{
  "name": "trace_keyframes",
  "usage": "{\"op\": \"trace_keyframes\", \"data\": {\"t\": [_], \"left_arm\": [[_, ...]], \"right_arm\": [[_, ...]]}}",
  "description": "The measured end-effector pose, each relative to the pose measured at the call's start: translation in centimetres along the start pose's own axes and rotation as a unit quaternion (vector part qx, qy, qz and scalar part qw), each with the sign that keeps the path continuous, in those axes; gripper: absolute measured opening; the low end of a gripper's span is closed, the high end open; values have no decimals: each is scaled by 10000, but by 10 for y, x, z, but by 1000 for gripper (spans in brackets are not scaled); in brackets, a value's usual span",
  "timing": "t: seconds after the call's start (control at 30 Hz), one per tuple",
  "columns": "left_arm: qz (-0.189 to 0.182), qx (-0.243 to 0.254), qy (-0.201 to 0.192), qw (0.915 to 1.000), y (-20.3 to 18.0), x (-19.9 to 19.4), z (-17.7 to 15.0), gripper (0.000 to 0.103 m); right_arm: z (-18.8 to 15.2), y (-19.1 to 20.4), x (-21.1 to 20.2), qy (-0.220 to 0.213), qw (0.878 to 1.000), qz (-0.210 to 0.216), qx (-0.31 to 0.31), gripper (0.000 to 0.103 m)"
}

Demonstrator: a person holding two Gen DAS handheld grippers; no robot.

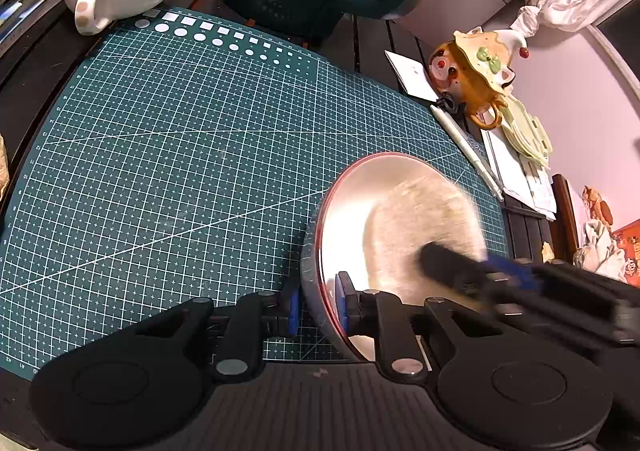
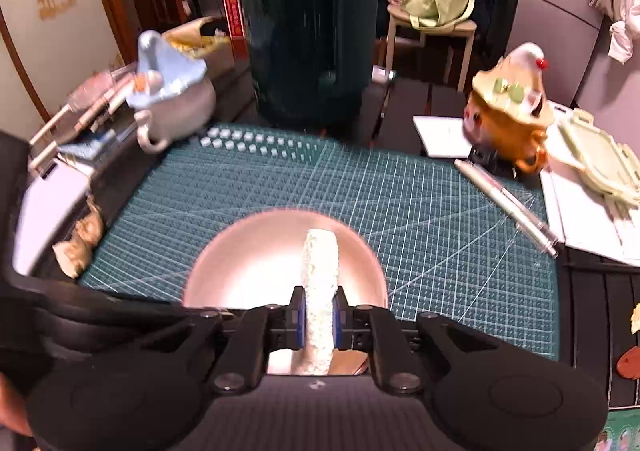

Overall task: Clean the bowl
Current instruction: 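Keep the bowl held with the left tool while the right tool wipes the sponge around the inside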

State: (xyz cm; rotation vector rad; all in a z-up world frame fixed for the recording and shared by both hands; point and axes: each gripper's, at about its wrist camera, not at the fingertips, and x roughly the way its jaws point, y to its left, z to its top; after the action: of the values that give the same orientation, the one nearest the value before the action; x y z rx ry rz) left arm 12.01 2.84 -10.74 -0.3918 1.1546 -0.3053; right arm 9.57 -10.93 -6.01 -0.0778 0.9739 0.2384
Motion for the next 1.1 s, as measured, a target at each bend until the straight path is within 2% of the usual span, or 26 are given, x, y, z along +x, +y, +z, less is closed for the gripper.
{"op": "trace_keyframes", "data": {"t": [0.07, 0.17, 0.37, 0.43, 0.53, 0.6, 0.73, 0.83, 0.9, 1.03, 1.1], "left_arm": [[6, 6, 4, 10000, 0, 0, 0, 17], [8, 3, 9, 10000, 1, 0, 0, 17], [4, -14, 19, 10000, 3, -1, 1, 17], [5, -16, 17, 10000, 3, -1, 1, 17], [8, -10, 12, 10000, 3, -2, 1, 17], [12, -6, 11, 10000, 3, -2, 2, 17], [17, 0, 8, 10000, 2, -1, 2, 17], [12, 7, 7, 10000, 2, -1, 2, 18], [6, 1, 7, 10000, 2, -1, 3, 18], [-10, -26, 7, 10000, 2, -1, 5, 18], [-18, -40, 7, 10000, 2, -1, 6, 18]], "right_arm": [[-1, 3, -2, -50, 9998, -142, -109, 11], [-4, 14, -12, -270, 9963, -604, -547, 11], [3, 13, -40, -639, 9951, -568, -490, 11], [7, 4, -51, -742, 9963, -345, -248, 11], [11, -5, -43, -556, 9983, 138, 68, 12], [8, -5, -31, -400, 9990, 197, 83, 12], [2, -3, -6, -98, 9998, 153, 78, 12], [-1, -2, 1, -70, 10000, 51, 27, 12], [-2, 0, -1, -109, 9999, 5, -49, 11], [-3, 9, -13, -337, 9974, -448, -463, 11], [-2, 9, -21, -449, 9967, -489, -473, 11]]}}
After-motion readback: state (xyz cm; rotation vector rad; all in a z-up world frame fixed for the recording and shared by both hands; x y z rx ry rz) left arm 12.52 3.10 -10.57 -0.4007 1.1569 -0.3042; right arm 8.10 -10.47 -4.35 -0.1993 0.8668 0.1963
